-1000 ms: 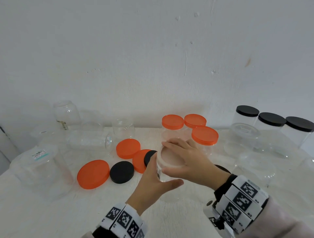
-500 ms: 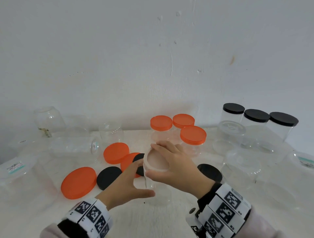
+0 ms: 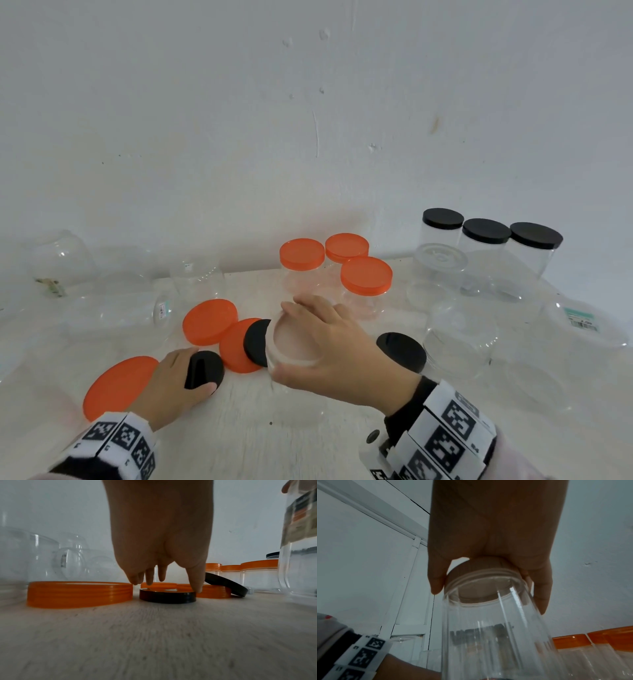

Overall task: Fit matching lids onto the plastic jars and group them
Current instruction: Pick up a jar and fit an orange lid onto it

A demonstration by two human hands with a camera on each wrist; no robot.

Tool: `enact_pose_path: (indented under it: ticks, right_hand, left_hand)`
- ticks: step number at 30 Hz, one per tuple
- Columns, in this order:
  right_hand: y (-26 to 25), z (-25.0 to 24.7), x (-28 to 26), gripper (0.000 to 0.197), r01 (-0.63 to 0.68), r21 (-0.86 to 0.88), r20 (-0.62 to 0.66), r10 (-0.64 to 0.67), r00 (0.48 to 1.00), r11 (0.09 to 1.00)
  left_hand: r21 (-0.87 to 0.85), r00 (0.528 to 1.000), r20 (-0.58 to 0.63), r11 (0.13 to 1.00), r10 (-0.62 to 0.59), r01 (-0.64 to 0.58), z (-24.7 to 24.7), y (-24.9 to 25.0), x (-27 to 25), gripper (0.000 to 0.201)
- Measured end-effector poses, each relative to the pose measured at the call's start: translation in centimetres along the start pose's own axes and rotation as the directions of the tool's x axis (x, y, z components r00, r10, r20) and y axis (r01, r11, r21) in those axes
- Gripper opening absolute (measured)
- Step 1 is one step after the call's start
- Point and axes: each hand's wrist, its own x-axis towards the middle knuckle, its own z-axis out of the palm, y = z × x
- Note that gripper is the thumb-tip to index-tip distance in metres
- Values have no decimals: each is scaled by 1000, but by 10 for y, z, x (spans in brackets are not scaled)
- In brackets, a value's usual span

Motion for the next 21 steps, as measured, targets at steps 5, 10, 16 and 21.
enact_pose_path:
  ticks: [5, 10, 16, 21]
  right_hand:
    - [-7, -9, -16, 87, 37, -38, 111, -33, 993, 999]
    - [-15, -34, -15, 93, 36, -8, 257, -33, 966, 999]
    - [-27, -57, 39, 88, 35, 78, -23, -34, 999, 996]
    - [-20, -32, 120, 83, -12, 108, -201, 33, 979, 994]
  left_hand:
    - [-7, 1000, 12, 1000, 18, -18, 2, 0, -1, 71]
    - [33, 1000, 2, 999, 20, -21, 5, 0, -3, 74]
    - [39, 998, -49, 998, 46, -44, 7, -1, -2, 72]
    - [59, 997, -58, 997, 44, -40, 8, -2, -1, 75]
